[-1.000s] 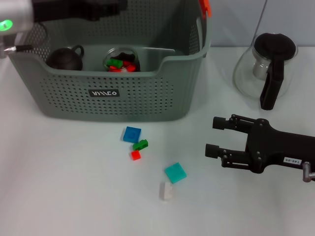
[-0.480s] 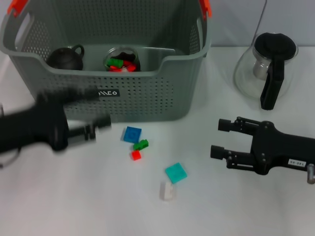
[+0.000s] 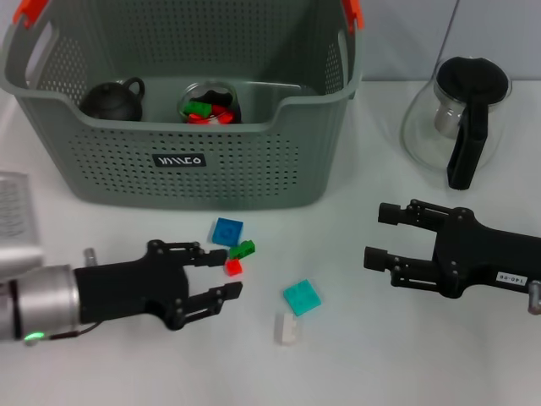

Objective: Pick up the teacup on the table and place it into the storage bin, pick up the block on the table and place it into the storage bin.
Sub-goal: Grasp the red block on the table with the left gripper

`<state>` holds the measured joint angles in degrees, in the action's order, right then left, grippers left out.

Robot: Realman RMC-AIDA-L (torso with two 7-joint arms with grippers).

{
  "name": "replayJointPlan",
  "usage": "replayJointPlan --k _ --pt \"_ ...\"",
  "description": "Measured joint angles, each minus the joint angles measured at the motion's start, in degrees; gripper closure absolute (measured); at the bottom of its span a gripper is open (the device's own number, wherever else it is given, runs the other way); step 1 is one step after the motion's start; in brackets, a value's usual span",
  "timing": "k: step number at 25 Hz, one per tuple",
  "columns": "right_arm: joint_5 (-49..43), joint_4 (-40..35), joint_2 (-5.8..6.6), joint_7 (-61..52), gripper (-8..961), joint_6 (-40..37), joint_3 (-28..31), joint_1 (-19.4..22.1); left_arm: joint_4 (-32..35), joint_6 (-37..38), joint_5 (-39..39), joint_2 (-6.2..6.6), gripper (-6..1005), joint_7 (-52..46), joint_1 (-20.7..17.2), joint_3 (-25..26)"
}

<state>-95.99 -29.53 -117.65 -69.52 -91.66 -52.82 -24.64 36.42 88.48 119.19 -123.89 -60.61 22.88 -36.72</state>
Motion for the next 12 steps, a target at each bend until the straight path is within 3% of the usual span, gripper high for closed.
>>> replayJointPlan --k 7,12 --pt "0.01 0.00 -0.11 0.00 133 0.00 0.09 0.10 -6.26 -11.80 0.77 -0.38 494 1.83 4.27 -1.17" --pt "0.01 0.00 -0.13 0.00 133 0.05 0.09 0.13 -7.49 -16.48 0.48 -0.53 551 2.21 4.95 -3.53"
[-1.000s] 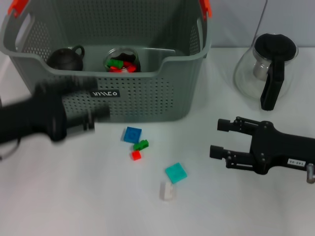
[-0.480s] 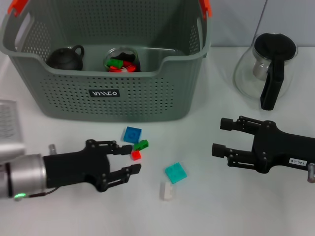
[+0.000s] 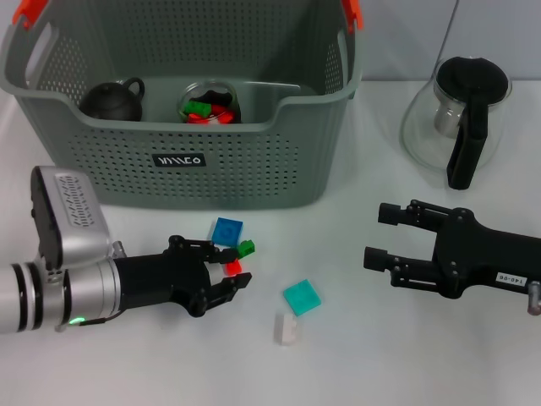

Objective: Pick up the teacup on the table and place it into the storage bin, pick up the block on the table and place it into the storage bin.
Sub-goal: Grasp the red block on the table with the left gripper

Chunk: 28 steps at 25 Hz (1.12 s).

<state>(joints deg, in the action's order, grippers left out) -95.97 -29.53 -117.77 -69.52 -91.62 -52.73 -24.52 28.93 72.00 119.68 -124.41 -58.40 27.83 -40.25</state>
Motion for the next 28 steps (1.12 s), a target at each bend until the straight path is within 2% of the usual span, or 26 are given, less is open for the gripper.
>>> replayJointPlan --k 7,28 --pt "0.00 0.00 -0.06 0.00 132 0.08 0.00 -0.06 -0.96 -3.40 -0.22 -0.06 618 0.03 0.20 0.03" --pt "0.00 0.00 0.00 0.00 132 0.13 0.00 0.09 -3.27 -6.90 -0.18 -0.04 654 -0.34 1.87 -0.18"
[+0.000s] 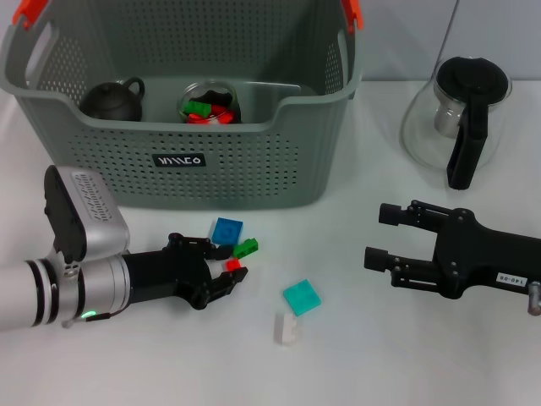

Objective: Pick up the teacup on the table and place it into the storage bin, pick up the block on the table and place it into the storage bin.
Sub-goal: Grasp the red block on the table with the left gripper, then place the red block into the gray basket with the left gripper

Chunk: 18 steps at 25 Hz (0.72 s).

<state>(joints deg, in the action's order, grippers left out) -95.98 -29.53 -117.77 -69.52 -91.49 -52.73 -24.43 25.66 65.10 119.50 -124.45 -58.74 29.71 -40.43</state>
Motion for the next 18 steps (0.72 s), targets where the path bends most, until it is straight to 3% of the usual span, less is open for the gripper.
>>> replayJointPlan --k 9,18 --pt "0.00 0.00 0.00 0.00 132 0.00 0.00 -0.14 0.00 -0.88 0.14 0.00 678 -0.09 0.00 -0.70" --pt "0.00 0.00 0.06 0.00 132 -0.13 0.00 -0.35 2.12 2.93 -0.26 0.26 793 -2.31 -0.80 -0.08"
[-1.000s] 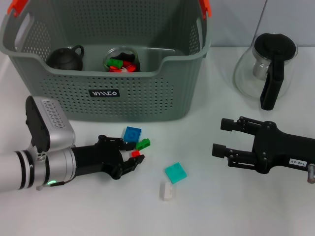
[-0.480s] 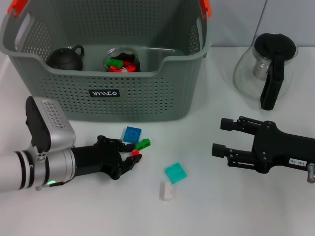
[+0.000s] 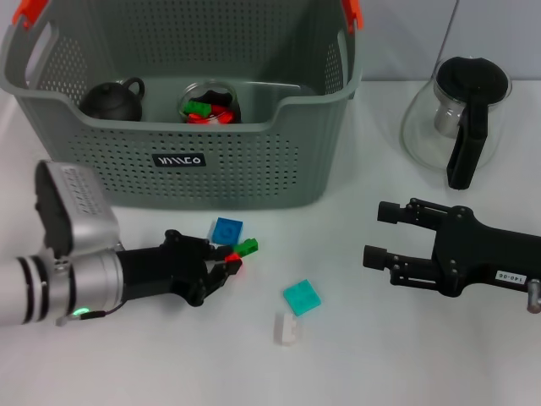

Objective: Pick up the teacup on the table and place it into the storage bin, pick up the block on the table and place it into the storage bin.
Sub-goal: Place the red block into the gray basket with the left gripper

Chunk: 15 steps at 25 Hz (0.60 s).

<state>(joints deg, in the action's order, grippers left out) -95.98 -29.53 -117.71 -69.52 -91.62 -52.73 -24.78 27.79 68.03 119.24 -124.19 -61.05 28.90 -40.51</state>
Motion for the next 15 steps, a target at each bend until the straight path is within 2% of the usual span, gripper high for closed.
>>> replayJointPlan --k 3,5,7,9,11,13,15 --pt "0.07 0.00 0.08 -0.10 132 -0.18 0.00 -0.04 4.70 7.78 -0.21 0.52 816 -3.83 -1.68 0.92" --pt "0.13 0.00 0.12 -0.26 132 -0.25 0.00 -0.12 7.74 14.34 -0.25 1.41 810 -6.49 -2.68 1.96" --pt "0.15 0.00 0.12 -0.36 131 -0.26 0.00 -0.19 10.06 26.43 -0.28 3.25 804 -9.42 -3.02 6.49" --pt "0.15 0.00 0.12 -0.36 131 -0.16 0.00 -0.23 10.93 33.77 -0.59 4.42 798 -10.76 -2.54 10.96" --pt "0.14 0.00 0.04 -0.36 131 0.06 0.00 -0.31 12.03 41.12 -2.39 5.71 792 -14.58 -1.14 17.73" --pt "0.12 0.00 -0.02 -0.36 131 0.14 0.00 -0.50 13.88 44.62 -5.74 6.74 786 -21.56 0.79 23.01" --pt "0.10 0.00 -0.03 -0.36 131 0.16 0.00 -0.62 16.45 43.96 -8.89 7.78 780 -29.36 2.88 24.84"
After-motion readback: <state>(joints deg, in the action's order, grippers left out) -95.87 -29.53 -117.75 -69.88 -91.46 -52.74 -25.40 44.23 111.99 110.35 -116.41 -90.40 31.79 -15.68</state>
